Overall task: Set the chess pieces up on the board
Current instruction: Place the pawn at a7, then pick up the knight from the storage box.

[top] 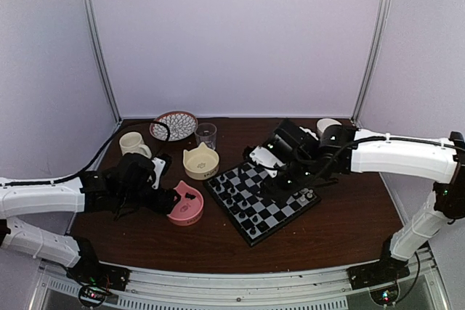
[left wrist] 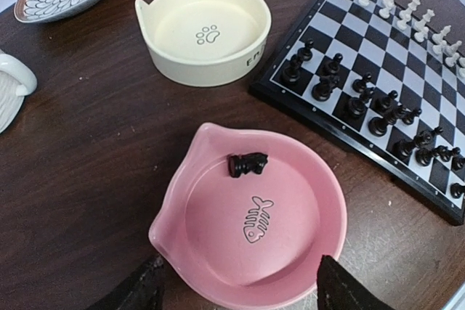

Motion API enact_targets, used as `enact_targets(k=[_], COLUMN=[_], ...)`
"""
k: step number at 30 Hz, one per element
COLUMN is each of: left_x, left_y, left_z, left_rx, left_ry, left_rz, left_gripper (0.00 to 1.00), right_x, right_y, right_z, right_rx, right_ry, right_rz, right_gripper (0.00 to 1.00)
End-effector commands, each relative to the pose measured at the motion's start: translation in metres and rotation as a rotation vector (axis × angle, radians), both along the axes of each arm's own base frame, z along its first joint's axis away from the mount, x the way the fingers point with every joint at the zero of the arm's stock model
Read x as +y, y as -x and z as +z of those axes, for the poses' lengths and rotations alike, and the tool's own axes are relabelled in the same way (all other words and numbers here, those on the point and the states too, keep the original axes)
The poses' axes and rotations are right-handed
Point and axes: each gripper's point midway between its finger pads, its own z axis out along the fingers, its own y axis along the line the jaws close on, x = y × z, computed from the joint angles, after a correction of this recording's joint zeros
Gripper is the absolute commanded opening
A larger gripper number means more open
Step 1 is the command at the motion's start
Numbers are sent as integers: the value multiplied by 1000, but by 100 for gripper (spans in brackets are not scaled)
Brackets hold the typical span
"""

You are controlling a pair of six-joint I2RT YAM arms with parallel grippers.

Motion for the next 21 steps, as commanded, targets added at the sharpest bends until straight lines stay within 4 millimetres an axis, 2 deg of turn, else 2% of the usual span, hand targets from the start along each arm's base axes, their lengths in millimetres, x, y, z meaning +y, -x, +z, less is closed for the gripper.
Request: enact_targets(k=[1,3,6,9,15,18,21], left_x=[-13,-15,-24,-38,-42,-49,-53], left_y=[-15,-22,-28,-26,-27,-13,-12], left_z=[4,2,-1,-7,-6,-10,7], left_rx=[-8,-17,-33,-45,-163,-227,-250], left_ry=[-7,-44,-116,-200,-304,-343,-328], left_rz=[-22,-25,-100,-264,-428,-611,-636], left_gripper=[72,70,66,61,60,62,62], right_x=[2,1,-1,-5,-32,-42,-49], right_y=[-23,-26,-30,-28,-29,-29,-28], right_z=[35,51,61,55,52,54,52], right_rx=[-185,-237,-299,-348,-449,-498,-517], right_ry=[-105,-162,-248,-336,-417,-460,-495], right_rz=[-35,-47,-76,-82,-165,-195,-223], right_gripper=[37,37,38,38,41,41,42])
